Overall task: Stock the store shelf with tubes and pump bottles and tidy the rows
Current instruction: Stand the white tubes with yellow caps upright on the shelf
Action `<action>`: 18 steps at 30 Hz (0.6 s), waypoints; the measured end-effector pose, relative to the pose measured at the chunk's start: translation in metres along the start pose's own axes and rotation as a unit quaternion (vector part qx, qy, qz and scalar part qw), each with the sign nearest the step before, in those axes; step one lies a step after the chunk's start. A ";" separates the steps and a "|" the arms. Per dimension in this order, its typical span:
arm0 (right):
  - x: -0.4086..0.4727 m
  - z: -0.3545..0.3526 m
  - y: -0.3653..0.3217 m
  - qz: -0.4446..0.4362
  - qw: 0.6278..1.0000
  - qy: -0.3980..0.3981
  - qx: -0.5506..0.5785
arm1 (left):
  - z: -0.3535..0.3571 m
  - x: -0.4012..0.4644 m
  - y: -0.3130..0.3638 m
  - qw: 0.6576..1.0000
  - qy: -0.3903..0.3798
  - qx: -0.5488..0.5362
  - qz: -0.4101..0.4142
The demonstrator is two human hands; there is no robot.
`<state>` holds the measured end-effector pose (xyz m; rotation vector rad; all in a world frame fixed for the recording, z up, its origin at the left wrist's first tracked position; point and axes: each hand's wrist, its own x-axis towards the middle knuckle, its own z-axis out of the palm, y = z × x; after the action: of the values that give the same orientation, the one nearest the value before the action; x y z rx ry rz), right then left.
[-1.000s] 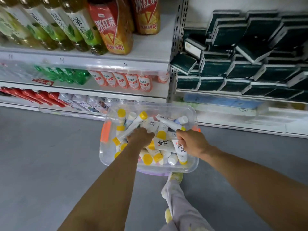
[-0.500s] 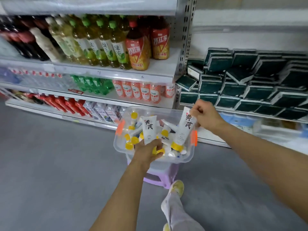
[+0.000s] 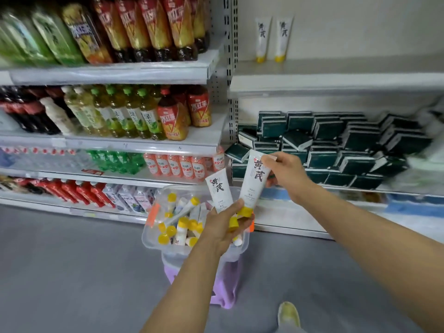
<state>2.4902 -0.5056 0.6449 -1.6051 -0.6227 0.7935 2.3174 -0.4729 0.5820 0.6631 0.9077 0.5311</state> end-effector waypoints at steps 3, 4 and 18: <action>0.008 -0.016 -0.001 0.046 0.997 -0.055 0.037 | 0.030 0.015 0.008 1.000 0.012 -0.023 0.013; 0.012 -0.022 0.000 0.053 0.995 -0.074 0.045 | 0.042 0.021 0.011 0.999 0.012 -0.029 0.013; 0.104 -0.137 -0.044 0.004 0.994 -0.109 0.024 | 0.204 0.094 0.045 0.995 -0.041 0.038 0.088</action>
<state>2.6630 -0.5035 0.6837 -1.4895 -0.7474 0.9923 2.5317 -0.4394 0.6545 0.8341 0.7992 0.6241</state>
